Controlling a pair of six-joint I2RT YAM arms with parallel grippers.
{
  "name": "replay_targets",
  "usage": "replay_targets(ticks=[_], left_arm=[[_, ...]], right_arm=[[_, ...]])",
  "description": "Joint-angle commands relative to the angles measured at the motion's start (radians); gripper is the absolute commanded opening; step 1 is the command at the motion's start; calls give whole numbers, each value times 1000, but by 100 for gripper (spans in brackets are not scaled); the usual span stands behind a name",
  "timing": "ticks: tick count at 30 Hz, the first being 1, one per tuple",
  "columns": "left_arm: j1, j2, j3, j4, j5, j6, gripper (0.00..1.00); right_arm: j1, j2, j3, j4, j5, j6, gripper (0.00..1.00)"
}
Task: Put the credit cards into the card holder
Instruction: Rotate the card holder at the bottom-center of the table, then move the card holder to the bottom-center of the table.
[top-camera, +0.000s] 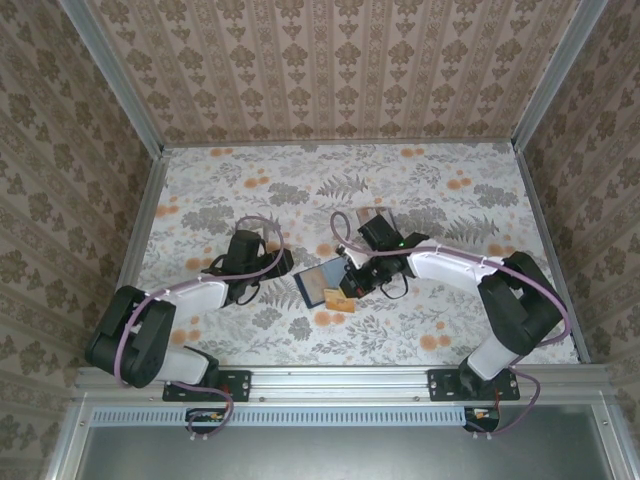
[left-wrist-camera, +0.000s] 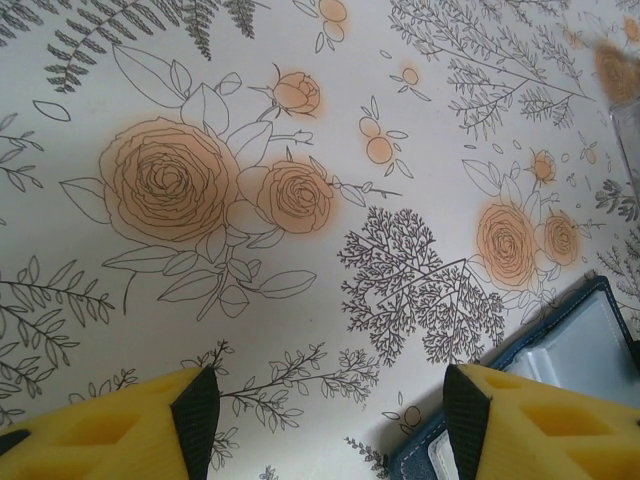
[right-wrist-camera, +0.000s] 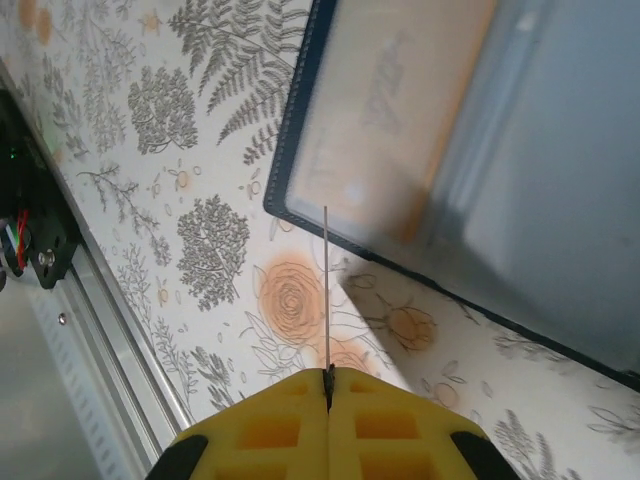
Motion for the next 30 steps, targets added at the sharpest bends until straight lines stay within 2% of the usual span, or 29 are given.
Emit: replay_targets(ticks=[1, 4, 7, 11, 15, 19, 23, 30], left_arm=[[8, 20, 15, -17, 8, -7, 63], [13, 43, 21, -3, 49, -18, 63], [13, 57, 23, 14, 65, -19, 62], [12, 84, 23, 39, 87, -33, 49], [-7, 87, 19, 36, 64, -31, 48], [-15, 67, 18, 20, 56, -41, 46], [-25, 42, 10, 17, 35, -40, 31], [-39, 29, -2, 31, 18, -44, 23]], right_arm=[[10, -37, -29, 70, 22, 121, 0], [-31, -82, -60, 130, 41, 155, 0], [-73, -78, -40, 112, 80, 159, 0], [-74, 36, -9, 239, 27, 206, 0], [-84, 115, 21, 264, 51, 235, 0], [-103, 147, 33, 256, 21, 223, 0], [-129, 103, -22, 309, -30, 260, 0], [-169, 39, -92, 357, -15, 294, 0]])
